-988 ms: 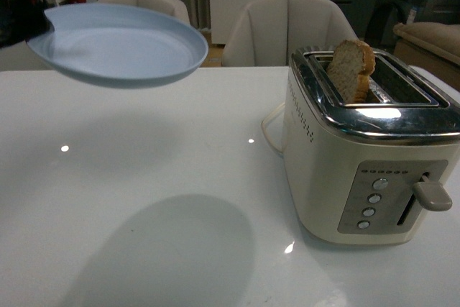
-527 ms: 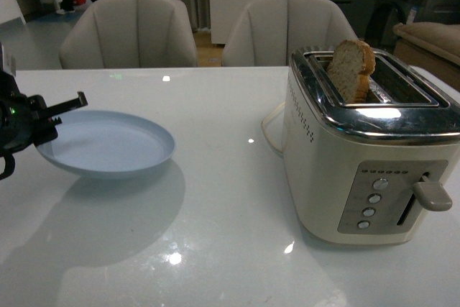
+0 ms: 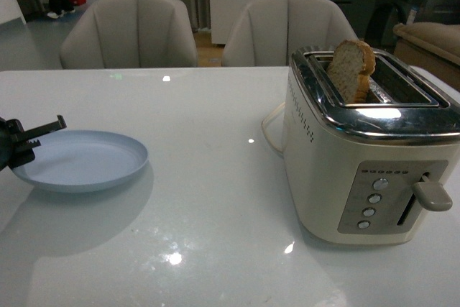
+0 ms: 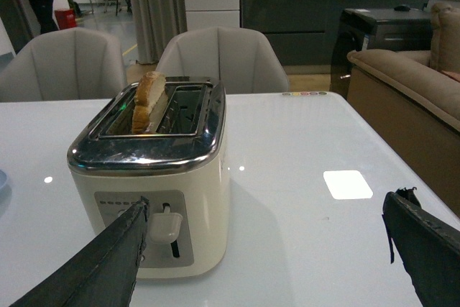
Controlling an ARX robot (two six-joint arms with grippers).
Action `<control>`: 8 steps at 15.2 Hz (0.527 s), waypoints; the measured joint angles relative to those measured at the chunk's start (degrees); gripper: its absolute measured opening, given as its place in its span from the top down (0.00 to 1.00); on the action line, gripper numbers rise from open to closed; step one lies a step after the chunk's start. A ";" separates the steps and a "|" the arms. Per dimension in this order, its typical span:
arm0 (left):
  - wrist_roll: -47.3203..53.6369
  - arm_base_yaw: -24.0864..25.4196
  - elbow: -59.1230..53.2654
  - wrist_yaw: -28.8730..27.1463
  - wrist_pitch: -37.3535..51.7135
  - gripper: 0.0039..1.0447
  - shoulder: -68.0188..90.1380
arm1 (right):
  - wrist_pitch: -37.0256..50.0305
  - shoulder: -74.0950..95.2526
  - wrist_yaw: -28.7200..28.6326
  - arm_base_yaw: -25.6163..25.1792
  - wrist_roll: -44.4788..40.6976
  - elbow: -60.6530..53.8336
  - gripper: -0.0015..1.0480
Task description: Left arm holds plate, right arm toasts bread
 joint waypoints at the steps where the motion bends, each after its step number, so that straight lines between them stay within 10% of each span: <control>1: -0.15 0.09 0.15 -0.28 -0.37 0.98 0.33 | 0.00 0.00 0.00 0.00 0.00 0.00 0.06; 8: 0.20 0.52 0.55 -3.13 -0.22 0.98 1.68 | 0.00 0.00 0.00 0.00 0.00 0.00 0.06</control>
